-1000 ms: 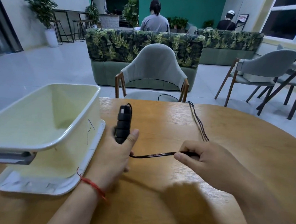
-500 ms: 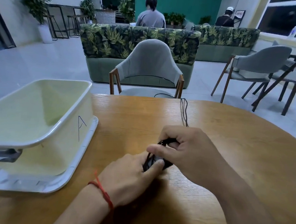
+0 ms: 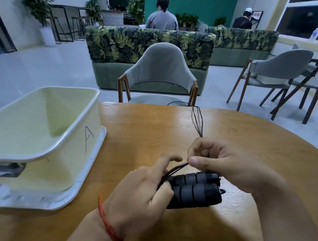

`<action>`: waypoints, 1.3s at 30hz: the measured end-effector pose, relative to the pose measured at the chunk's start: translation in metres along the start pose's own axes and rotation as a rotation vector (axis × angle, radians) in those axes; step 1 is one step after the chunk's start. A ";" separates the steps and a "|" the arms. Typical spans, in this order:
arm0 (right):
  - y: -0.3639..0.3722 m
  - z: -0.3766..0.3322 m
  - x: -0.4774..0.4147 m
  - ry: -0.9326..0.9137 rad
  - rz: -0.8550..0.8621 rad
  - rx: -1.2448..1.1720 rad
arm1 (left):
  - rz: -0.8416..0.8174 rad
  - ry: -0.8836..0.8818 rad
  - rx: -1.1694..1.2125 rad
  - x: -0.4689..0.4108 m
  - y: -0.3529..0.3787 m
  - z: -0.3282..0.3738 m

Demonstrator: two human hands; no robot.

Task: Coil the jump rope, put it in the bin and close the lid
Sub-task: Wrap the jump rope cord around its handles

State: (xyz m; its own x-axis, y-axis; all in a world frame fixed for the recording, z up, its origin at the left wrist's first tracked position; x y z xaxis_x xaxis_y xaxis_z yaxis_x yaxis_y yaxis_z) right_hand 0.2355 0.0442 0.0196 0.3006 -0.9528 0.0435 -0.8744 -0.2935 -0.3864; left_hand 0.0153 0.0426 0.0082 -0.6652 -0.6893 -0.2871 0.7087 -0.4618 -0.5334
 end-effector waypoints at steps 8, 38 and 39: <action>0.042 0.014 -0.027 0.021 0.190 -0.007 | 0.301 0.025 0.410 -0.005 -0.018 -0.010; 0.048 -0.033 -0.002 -0.199 0.408 0.635 | 0.175 -0.234 -0.094 -0.008 -0.015 -0.035; 0.044 -0.032 -0.001 -0.182 0.413 0.605 | 0.132 -0.229 -0.162 -0.008 -0.012 -0.030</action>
State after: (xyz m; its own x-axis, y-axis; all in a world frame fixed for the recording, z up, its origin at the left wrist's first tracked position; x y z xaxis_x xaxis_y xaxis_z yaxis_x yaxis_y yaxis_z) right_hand 0.1847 0.0300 0.0321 0.0984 -0.9326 -0.3472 -0.5838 0.2285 -0.7791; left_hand 0.0053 0.0702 -0.0071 -0.4869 -0.8536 -0.1851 0.7263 -0.2779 -0.6287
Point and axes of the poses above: each hand's wrist, its own x-axis away from the middle knuckle, its own y-axis out of the palm, z = x × y, the point moved 4 cm from there along -x, towards the middle knuckle, and after that the axes turned 13 degrees about x, right-handed, at the moved point
